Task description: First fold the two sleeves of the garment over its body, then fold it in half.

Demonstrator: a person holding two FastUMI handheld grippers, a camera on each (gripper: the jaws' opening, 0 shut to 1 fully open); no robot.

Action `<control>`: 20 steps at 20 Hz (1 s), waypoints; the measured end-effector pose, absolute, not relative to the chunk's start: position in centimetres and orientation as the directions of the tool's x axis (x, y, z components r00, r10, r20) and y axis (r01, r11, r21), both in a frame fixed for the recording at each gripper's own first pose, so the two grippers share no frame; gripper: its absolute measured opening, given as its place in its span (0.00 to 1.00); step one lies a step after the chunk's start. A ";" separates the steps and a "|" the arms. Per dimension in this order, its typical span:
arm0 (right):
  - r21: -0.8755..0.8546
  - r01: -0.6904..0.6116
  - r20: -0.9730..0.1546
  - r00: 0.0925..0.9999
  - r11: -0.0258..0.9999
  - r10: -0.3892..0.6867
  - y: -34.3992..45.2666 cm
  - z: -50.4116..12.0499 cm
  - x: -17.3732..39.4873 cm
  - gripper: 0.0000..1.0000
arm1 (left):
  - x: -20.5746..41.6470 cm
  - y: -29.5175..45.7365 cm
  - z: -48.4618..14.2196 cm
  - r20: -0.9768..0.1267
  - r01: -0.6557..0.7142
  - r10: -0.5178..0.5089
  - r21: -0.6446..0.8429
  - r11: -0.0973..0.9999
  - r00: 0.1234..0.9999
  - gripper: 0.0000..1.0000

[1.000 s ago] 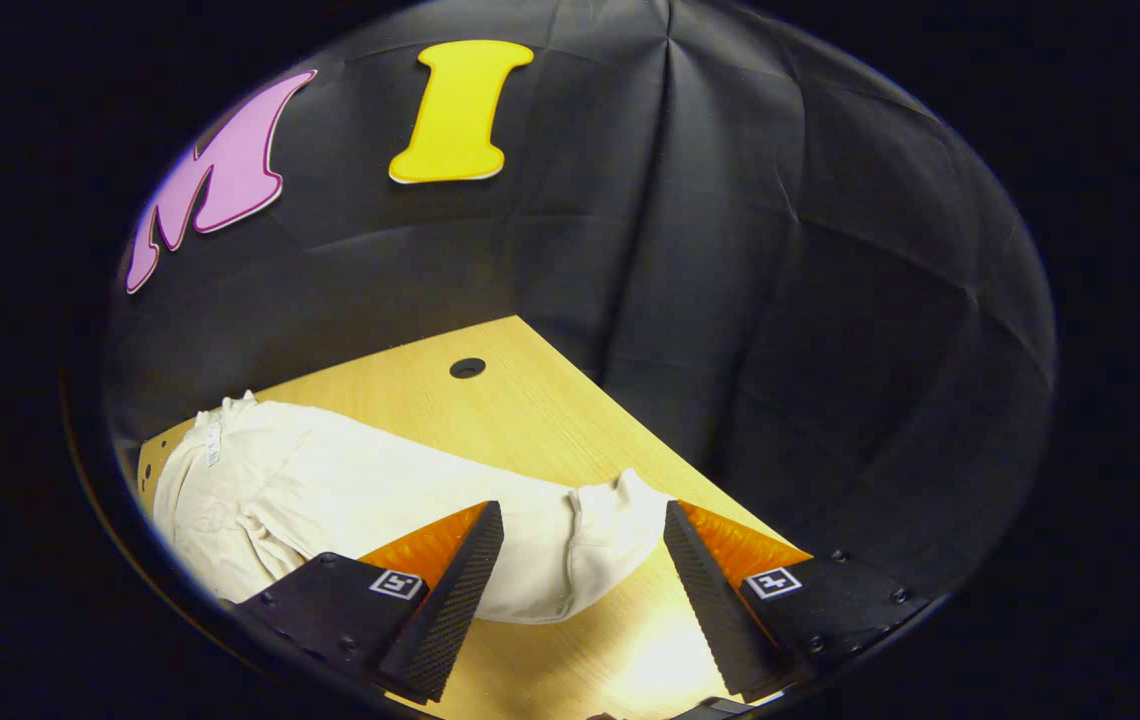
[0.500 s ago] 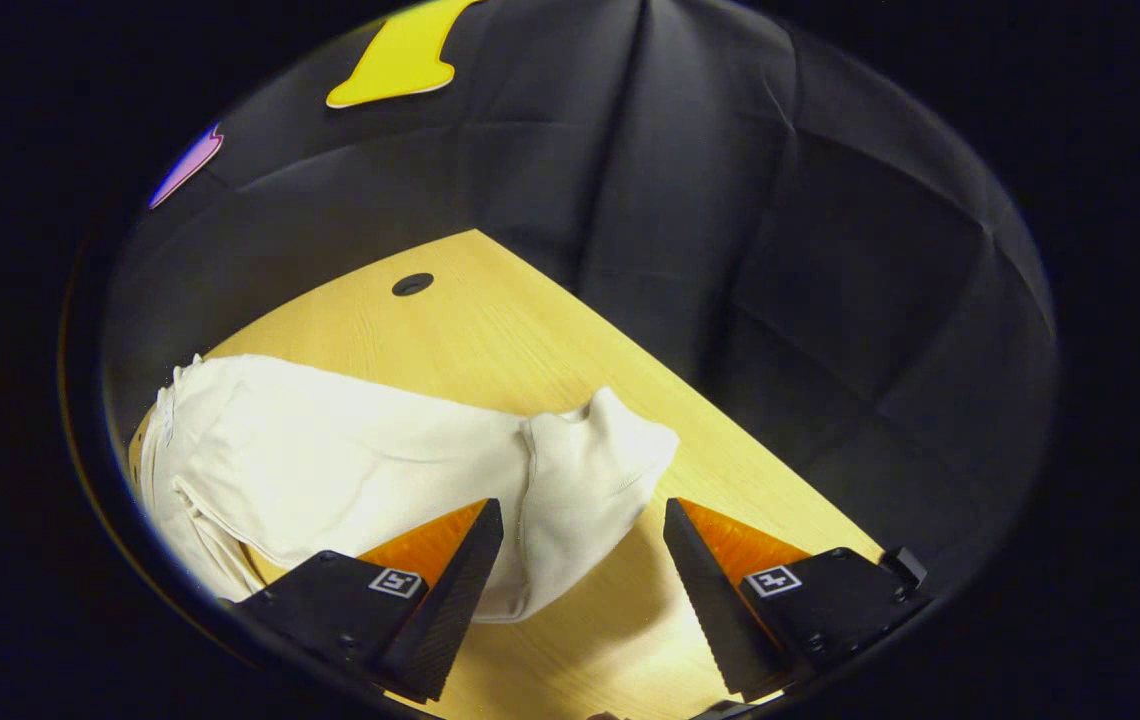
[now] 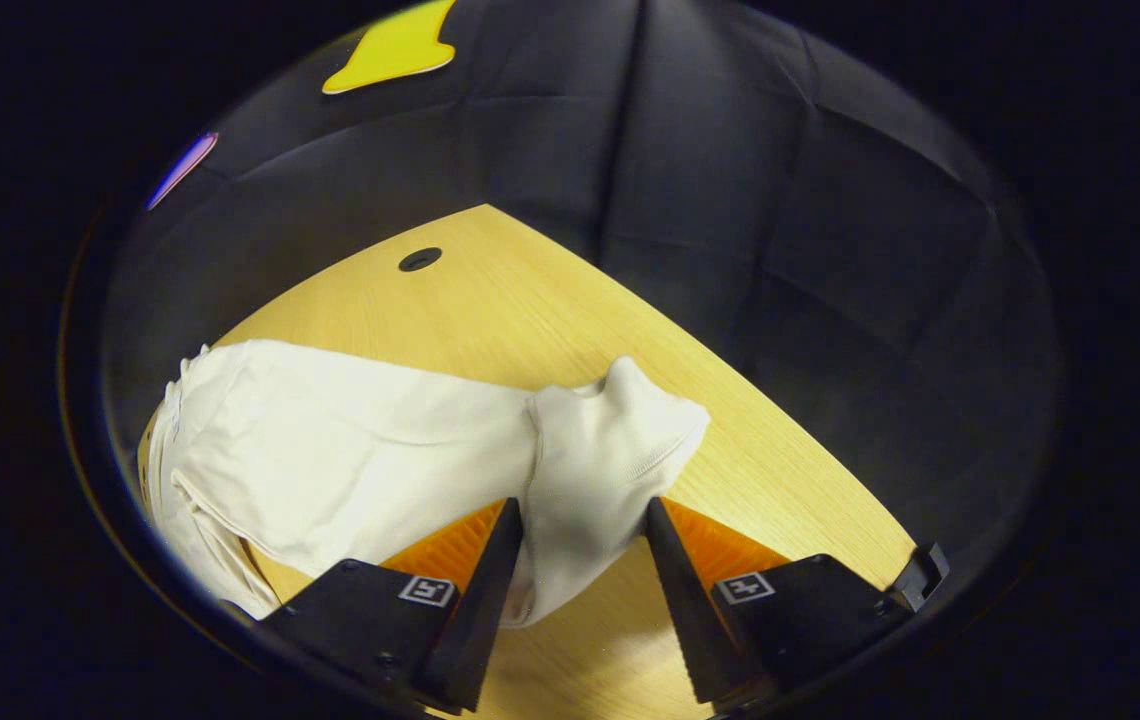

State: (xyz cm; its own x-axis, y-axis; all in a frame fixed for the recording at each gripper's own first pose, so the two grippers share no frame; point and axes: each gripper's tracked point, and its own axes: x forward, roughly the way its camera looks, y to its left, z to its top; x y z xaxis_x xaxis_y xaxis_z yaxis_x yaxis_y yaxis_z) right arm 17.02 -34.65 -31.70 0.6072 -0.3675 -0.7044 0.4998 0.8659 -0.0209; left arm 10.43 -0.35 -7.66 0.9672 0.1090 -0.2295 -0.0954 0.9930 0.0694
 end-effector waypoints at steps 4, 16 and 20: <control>0.012 0.479 -0.710 0.622 0.878 -0.329 -33.3 -31.9 18.0 0.37 | 10.3 0.4 -8.1 -0.244 -0.101 0.114 0.062 0.993 0.963 0.98; -0.029 0.371 -0.632 0.713 0.928 -0.305 -31.8 -24.1 22.3 0.09 | 10.1 3.1 -8.0 -0.228 -0.179 0.179 0.021 0.984 0.957 0.98; -0.033 0.249 -0.543 0.809 0.968 -0.227 -27.0 -17.5 27.9 0.09 | 9.7 4.3 -8.1 -0.219 -0.206 0.203 0.006 0.978 0.954 0.99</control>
